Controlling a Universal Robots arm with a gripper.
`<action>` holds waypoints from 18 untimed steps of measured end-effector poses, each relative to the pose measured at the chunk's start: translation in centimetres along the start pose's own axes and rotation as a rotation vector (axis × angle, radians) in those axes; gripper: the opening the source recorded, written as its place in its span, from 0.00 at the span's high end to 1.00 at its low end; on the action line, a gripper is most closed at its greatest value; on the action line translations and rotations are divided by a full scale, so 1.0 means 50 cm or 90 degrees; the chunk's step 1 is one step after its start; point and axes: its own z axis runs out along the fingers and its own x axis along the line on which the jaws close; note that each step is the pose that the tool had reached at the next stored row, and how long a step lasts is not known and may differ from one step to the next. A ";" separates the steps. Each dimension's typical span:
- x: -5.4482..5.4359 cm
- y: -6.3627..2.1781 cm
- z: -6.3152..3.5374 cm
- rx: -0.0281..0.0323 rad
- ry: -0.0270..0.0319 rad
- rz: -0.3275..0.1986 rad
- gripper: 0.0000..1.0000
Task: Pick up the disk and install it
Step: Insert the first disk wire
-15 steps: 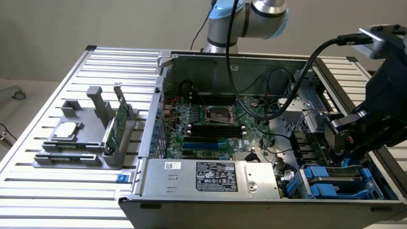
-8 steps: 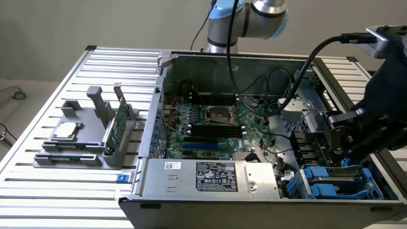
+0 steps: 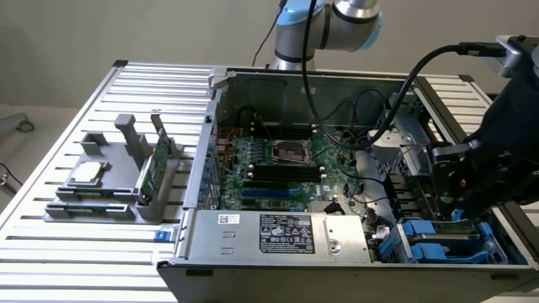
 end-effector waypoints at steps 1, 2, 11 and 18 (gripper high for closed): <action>0.000 0.000 0.000 0.0006 -0.0004 0.011 0.64; 0.000 0.000 0.000 0.0011 -0.0008 0.023 0.64; 0.000 0.000 0.006 0.0044 -0.0040 0.120 0.64; 0.000 0.000 0.014 -0.0074 -0.0021 0.177 0.64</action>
